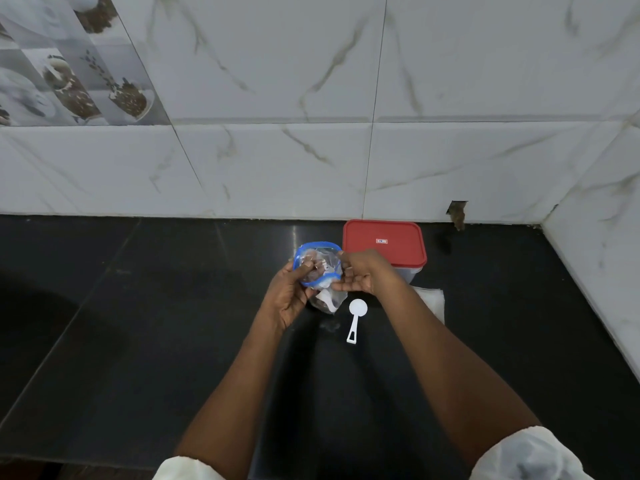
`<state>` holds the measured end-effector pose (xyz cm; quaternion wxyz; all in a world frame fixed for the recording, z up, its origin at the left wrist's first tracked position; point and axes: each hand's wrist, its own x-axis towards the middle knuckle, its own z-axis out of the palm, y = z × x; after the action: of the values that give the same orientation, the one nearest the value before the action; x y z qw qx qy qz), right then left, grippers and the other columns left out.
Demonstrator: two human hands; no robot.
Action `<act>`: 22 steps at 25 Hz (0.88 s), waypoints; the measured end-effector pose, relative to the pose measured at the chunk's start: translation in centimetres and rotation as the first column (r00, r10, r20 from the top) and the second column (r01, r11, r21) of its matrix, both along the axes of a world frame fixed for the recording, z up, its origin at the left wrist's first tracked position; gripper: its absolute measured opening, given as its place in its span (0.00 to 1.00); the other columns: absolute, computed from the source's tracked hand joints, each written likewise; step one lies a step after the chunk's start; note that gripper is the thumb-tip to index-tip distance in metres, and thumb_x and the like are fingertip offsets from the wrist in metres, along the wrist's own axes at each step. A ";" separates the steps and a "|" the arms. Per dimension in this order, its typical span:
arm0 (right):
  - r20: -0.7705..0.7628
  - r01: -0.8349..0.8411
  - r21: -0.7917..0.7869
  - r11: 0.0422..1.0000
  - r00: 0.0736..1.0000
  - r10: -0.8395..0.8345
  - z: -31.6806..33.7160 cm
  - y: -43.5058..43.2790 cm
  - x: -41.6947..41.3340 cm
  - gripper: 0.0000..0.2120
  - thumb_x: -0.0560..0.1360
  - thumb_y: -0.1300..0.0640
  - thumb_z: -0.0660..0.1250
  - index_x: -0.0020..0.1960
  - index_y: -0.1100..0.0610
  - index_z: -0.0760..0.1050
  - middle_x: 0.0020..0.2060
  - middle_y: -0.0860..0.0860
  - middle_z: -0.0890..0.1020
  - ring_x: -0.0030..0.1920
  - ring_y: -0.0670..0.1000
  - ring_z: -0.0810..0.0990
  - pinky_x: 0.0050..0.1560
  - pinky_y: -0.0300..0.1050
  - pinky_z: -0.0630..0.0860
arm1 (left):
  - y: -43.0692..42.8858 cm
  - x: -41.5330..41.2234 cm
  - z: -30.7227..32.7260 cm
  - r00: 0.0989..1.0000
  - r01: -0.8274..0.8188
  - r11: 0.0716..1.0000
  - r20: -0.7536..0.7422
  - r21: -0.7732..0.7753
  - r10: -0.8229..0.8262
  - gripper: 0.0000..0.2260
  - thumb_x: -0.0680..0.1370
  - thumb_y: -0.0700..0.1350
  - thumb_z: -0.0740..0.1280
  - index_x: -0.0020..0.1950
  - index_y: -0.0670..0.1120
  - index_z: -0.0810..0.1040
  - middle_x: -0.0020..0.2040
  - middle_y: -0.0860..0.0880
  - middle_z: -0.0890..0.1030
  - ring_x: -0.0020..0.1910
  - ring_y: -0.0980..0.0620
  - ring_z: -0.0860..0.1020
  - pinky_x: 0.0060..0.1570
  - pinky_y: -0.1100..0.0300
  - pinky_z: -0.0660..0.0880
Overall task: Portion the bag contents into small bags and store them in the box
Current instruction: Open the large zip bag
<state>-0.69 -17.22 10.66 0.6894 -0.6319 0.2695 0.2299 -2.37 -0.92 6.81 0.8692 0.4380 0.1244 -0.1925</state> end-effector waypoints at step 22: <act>0.292 0.236 -0.211 0.949 0.941 -0.170 -4.6 1.7 -1.3 0.08 0.76 0.66 0.67 0.39 0.59 0.80 0.35 0.55 0.80 0.35 0.52 0.77 0.39 0.48 0.76 | 0.6 2.9 0.7 0.984 -0.117 0.635 0.178 0.764 -0.033 0.17 0.73 0.44 0.76 0.60 0.42 0.80 0.51 0.40 0.84 0.42 0.45 0.84 0.40 0.53 0.82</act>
<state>-1.95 -15.54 6.02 0.6574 -0.7053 0.2632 0.0340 0.53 -0.34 7.54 0.6107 0.7790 0.1281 -0.0615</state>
